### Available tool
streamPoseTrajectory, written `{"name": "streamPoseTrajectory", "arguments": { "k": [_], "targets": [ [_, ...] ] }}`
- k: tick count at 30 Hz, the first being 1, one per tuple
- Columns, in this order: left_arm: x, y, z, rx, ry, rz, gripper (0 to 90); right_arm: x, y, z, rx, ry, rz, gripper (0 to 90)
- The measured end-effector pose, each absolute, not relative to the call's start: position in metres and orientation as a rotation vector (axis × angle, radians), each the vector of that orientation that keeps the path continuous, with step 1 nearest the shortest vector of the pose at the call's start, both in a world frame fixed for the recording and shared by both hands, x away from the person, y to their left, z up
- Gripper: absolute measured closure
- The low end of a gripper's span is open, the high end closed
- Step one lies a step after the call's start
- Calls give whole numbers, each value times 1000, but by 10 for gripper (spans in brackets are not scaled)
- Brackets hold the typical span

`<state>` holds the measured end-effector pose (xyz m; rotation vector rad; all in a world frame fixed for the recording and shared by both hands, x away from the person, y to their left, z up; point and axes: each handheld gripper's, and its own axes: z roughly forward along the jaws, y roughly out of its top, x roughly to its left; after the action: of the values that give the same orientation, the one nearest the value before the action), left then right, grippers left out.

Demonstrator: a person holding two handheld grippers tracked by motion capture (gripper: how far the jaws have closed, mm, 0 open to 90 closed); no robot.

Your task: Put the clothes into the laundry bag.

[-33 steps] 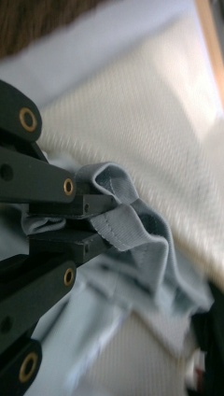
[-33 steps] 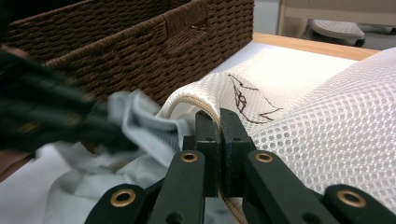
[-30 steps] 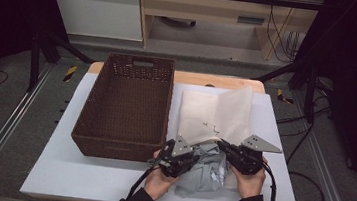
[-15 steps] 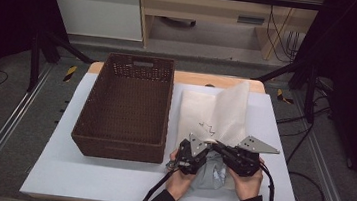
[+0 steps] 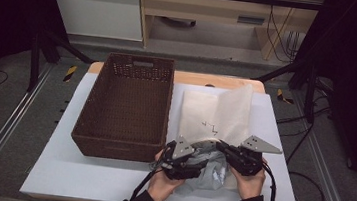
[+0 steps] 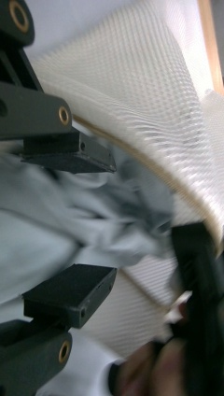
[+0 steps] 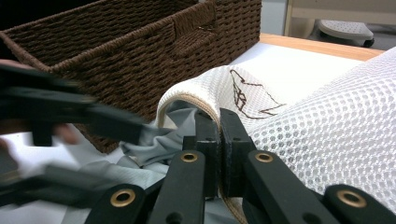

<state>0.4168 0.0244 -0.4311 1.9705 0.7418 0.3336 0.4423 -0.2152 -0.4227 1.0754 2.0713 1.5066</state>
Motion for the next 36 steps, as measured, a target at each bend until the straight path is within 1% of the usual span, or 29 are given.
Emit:
{"name": "streamPoseTrajectory", "arguments": {
  "k": [4,7,8,10,12,14,16,18,19,20,21,24,30,34,36],
  "targets": [
    [408,42,-437,2025,740,306,407,442,-215,-423,1077,2069,1503,880],
    [403,49,-448,2041,740,293,408,442,-214,-424,1086,2075,1503,879],
    [402,51,-454,2047,735,268,408,442,-214,-424,1084,2078,1499,879],
    [401,50,-459,2089,729,279,409,443,-213,-424,1086,2075,1502,879],
    [403,47,-464,2076,737,242,408,443,-213,-424,1084,2078,1496,879],
    [406,40,-466,2073,748,243,413,443,-212,-424,1086,2083,1497,879],
    [409,31,-467,2069,776,261,460,443,-211,-425,1088,2089,1499,880],
    [412,23,-467,2067,791,312,602,443,-210,-425,1077,2096,1495,881],
    [413,19,-466,2061,803,329,692,443,-209,-425,1073,2102,1496,881],
    [414,17,-465,2050,808,329,752,443,-208,-425,1074,2104,1500,882],
    [416,15,-464,2013,825,325,787,443,-208,-425,1072,2108,1502,882],
    [422,8,-460,1958,858,345,811,442,-206,-425,1069,2119,1513,883],
    [443,-3,-453,1883,924,404,817,440,-200,-422,1025,2133,1544,883],
    [459,-15,-460,1846,970,463,816,440,-203,-421,1030,2119,1558,883],
    [466,-19,-465,1821,993,469,814,440,-205,-421,1032,2110,1562,883]
  ]
}}
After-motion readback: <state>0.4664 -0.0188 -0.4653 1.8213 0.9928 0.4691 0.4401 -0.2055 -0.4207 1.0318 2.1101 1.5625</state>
